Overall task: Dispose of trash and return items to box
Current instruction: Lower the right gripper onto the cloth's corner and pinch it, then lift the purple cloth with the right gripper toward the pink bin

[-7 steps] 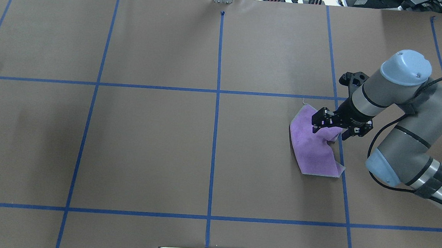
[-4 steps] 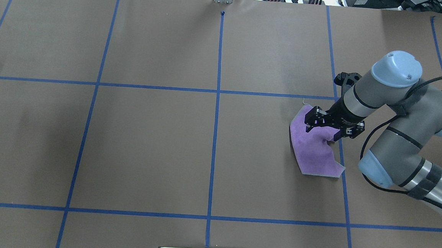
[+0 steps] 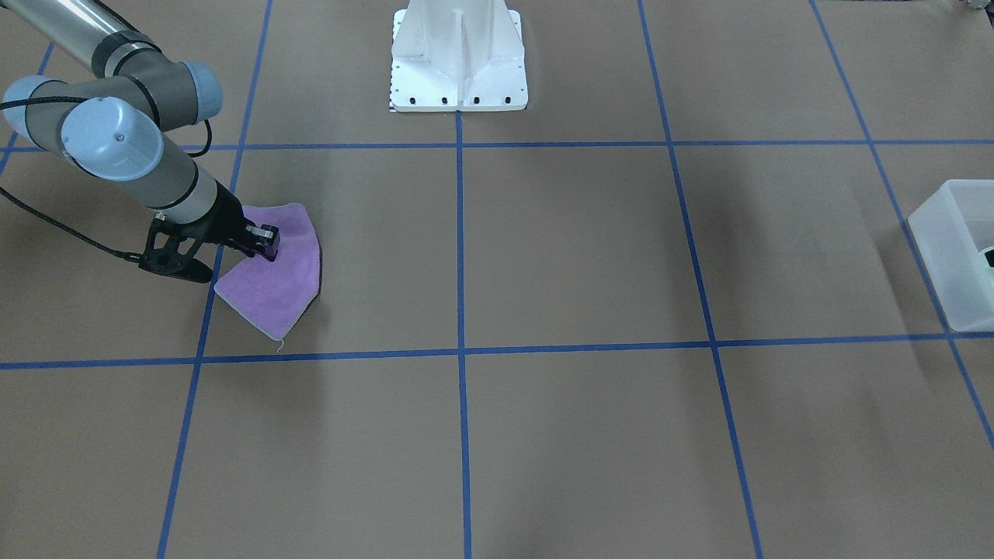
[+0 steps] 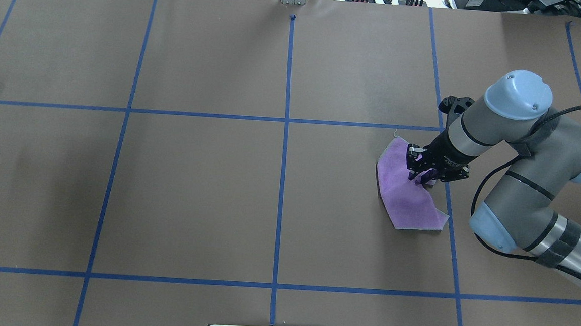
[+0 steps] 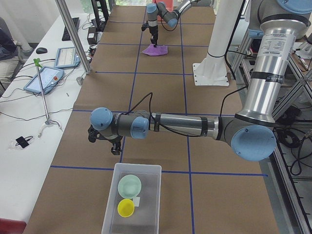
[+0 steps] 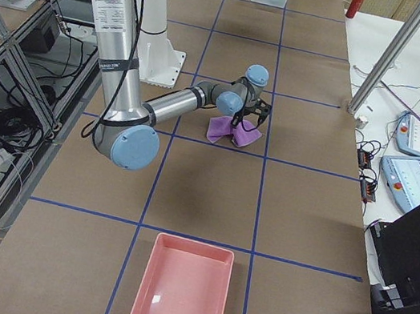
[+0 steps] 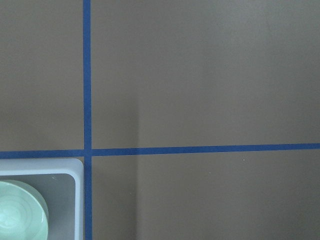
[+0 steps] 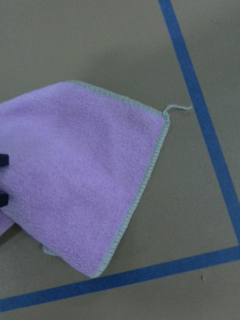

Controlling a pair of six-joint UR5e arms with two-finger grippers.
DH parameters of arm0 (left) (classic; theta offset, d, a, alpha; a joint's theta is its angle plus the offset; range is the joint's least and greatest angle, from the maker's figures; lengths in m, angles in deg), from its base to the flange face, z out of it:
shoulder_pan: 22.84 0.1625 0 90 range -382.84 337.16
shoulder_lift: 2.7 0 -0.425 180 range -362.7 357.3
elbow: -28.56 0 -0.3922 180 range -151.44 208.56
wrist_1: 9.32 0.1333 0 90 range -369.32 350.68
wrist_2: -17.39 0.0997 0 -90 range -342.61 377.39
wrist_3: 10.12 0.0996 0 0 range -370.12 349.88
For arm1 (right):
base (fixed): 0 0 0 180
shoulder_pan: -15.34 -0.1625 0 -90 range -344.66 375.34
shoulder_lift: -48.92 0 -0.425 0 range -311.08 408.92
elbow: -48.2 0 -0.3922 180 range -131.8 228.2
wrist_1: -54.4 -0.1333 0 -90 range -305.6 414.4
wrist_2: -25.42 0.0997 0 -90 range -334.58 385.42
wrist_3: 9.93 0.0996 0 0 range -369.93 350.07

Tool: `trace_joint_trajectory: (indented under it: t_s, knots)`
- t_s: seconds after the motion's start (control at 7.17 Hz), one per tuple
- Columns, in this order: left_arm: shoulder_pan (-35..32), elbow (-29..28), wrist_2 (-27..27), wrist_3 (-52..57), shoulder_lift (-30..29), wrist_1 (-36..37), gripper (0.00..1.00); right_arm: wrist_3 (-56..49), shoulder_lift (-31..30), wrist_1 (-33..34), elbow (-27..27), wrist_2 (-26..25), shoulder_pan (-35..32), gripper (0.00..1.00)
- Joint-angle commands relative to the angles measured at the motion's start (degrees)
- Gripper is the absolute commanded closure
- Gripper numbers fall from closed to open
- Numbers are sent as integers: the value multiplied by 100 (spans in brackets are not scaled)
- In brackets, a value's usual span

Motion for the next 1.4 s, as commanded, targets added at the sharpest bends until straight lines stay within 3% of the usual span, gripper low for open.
trace_joint_trajectory:
  t_s: [0.0,0.14,0.42,0.84,0.98,1.12,1.26]
  knots:
    - [3,48,-6,-29,33,-18,6,-32,-135,-5,69,0,-3,100]
    - [3,74,-6,-82,33,-18,6,-41,-118,3,174,96,-72,100]
    - [194,267,-6,-631,-19,-18,6,-642,-563,91,656,1145,-1322,100]
    - [1152,1004,378,-2099,-89,-44,6,-3625,-2179,370,904,1458,-3081,100]
    - [1276,1041,459,-2286,-151,-44,6,-5037,-2418,1008,896,1467,-3801,100]
    - [1330,1041,469,-2297,-160,-44,6,-6747,-2377,2267,904,1415,-4626,100]
    - [1339,1050,469,-2297,-160,-44,6,-8400,-2246,3472,869,962,-5409,100]
